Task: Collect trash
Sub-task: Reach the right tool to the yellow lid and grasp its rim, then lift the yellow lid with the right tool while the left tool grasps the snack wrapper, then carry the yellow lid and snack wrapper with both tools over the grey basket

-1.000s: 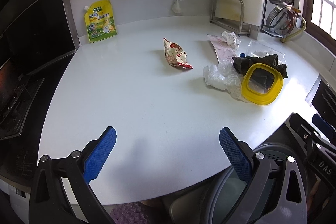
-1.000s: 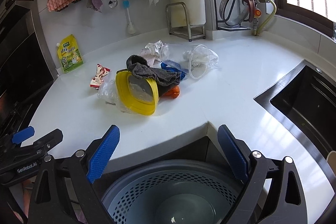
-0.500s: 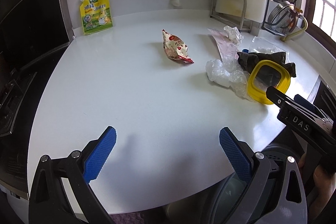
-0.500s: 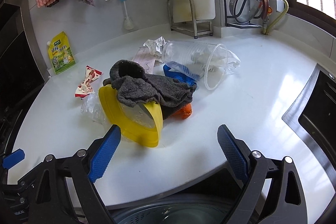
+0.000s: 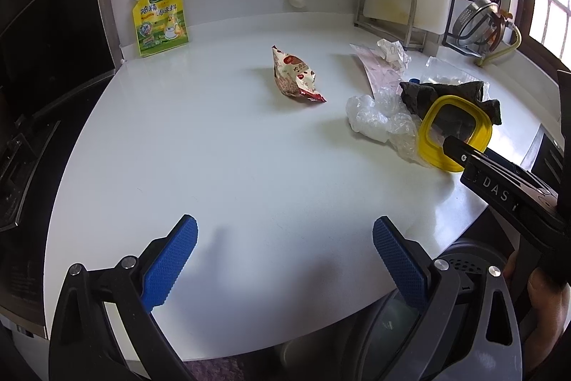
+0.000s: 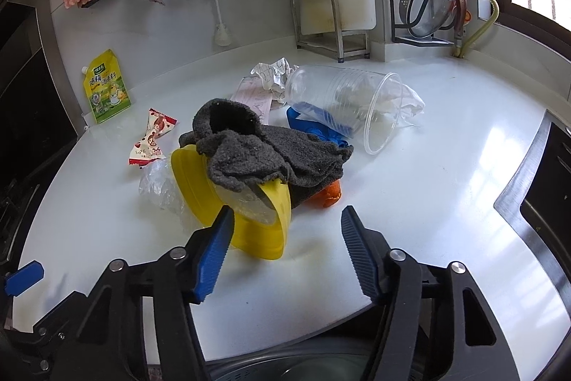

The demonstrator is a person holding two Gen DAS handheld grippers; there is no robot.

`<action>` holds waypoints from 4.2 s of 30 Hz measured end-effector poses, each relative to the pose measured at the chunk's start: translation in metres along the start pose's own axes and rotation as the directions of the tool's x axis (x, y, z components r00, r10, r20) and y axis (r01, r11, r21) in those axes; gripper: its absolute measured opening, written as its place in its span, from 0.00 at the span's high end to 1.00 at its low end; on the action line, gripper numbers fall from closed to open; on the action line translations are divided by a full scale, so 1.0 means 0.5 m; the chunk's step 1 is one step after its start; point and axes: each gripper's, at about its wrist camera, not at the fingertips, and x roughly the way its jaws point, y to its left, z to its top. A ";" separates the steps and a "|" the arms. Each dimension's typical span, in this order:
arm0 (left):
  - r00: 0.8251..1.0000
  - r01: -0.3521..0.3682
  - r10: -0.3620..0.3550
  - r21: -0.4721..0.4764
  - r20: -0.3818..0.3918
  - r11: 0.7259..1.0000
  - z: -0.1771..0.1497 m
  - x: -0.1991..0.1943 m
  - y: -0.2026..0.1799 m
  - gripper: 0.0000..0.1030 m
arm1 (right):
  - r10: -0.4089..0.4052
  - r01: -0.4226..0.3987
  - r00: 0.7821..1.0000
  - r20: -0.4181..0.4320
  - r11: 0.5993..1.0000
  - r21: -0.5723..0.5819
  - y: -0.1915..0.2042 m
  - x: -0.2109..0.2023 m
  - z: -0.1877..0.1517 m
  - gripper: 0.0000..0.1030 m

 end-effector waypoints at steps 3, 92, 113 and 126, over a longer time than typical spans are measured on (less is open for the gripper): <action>1.000 0.002 -0.002 -0.003 0.003 1.000 0.000 -0.002 0.000 0.06 | 0.009 -0.009 1.000 -0.002 1.000 -0.017 0.006 0.000 -0.001 0.64; 1.000 -0.002 0.002 -0.057 -0.004 0.998 0.155 0.095 0.037 0.66 | 0.067 -0.080 0.994 0.087 0.985 0.151 -0.156 -0.195 -0.106 0.91; 0.990 0.132 -0.137 0.139 0.031 0.981 -0.077 -0.122 -0.084 0.66 | 0.047 -0.050 0.998 0.038 0.994 0.096 -0.117 -0.315 -0.219 0.91; 0.980 0.197 -0.195 0.199 -0.028 0.960 -0.173 -0.132 -0.138 0.66 | 0.018 -0.017 1.000 -0.019 0.997 0.078 -0.104 -0.340 -0.280 0.91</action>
